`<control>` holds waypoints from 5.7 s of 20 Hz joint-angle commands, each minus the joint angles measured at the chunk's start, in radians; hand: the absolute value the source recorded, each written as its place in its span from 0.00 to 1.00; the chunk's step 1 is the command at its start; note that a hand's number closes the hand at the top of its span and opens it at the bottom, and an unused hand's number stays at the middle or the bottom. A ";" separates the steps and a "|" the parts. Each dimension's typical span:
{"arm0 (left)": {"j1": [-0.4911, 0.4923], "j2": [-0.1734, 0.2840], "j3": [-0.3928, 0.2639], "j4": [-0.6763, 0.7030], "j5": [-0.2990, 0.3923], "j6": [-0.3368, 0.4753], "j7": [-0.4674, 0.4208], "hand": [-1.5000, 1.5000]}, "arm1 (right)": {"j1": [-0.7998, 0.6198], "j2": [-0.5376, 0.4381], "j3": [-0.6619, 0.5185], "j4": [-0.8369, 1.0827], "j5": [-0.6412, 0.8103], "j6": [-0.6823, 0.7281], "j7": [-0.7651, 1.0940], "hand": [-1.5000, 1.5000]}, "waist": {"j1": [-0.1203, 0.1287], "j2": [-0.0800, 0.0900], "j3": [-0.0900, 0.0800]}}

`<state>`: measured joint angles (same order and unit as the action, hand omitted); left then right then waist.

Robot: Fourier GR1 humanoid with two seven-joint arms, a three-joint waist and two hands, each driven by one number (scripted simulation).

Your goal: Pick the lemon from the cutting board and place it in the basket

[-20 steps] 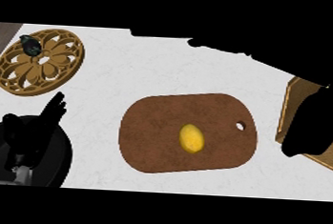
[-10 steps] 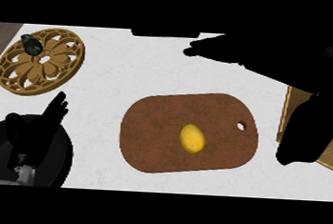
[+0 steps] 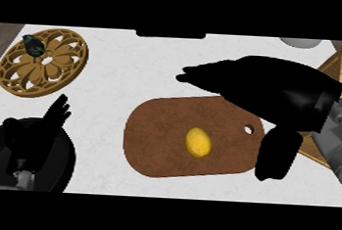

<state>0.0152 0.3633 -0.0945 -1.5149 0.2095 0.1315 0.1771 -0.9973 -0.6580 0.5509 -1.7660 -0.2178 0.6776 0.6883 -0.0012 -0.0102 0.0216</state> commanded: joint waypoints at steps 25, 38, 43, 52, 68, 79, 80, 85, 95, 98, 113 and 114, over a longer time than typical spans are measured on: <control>0.117 -0.061 -0.035 0.116 -0.029 -0.023 0.051 0.50 | 0.259 0.128 0.180 0.081 0.433 -0.166 -0.213 0.00 | 0.010 0.017 -0.022; 0.113 -0.040 -0.014 0.095 -0.024 -0.055 0.080 0.50 | 0.282 0.186 0.279 0.237 0.590 -0.194 -0.276 0.00 | 0.021 0.018 -0.022; 0.081 -0.078 -0.017 0.162 -0.057 -0.022 0.048 0.50 | 0.296 0.194 0.281 0.234 0.602 -0.191 -0.286 0.00 | -0.003 0.019 -0.023; 0.104 -0.085 -0.025 0.080 -0.042 -0.036 0.101 0.50 | 0.316 0.235 0.288 0.328 0.670 -0.253 -0.350 0.00 | 0.012 0.016 -0.021; 0.101 -0.074 0.013 0.098 -0.048 -0.062 0.069 0.50 | 0.293 0.247 0.336 0.415 0.840 -0.366 -0.519 1.00 | 0.017 0.018 -0.022; 0.158 -0.055 0.050 0.051 -0.031 -0.060 0.100 0.50 | 0.450 0.444 0.117 0.450 0.978 -0.647 0.356 1.00 | -0.044 -0.002 -0.025; 0.158 -0.081 0.030 0.049 -0.053 -0.029 0.111 0.50 | 0.450 0.465 0.109 0.405 1.001 -0.691 0.390 1.00 | -0.052 -0.005 -0.024; 0.155 -0.063 0.050 0.040 -0.043 -0.044 0.109 0.50 | 0.370 0.594 -0.081 0.216 1.040 -0.996 0.416 1.00 | -0.061 -0.008 -0.020; 0.176 -0.069 0.045 0.038 -0.052 -0.047 0.128 0.50 | 0.251 0.557 -0.253 -0.047 1.332 -0.850 0.596 1.00 | -0.062 -0.011 -0.025; 0.167 -0.065 0.051 0.043 -0.044 -0.062 0.124 0.50 | 0.222 0.551 -0.312 -0.076 1.364 -0.776 0.626 1.00 | -0.053 -0.006 -0.025; 0.131 -0.086 0.047 0.060 -0.065 -0.062 0.106 0.50 | 0.176 0.397 -0.677 -0.120 1.269 -0.544 0.527 1.00 | -0.031 0.008 -0.024; 0.164 -0.085 0.038 0.045 -0.057 -0.082 0.106 0.50 | 0.221 0.396 -0.678 -0.136 1.259 -0.536 0.504 1.00 | -0.030 0.006 -0.023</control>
<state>0.0768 0.3098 -0.0073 -1.5751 0.1514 0.0743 0.2349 -0.7959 -0.2360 -0.0798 -1.8944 1.0624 0.0388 1.1043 -0.0375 -0.0198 0.0196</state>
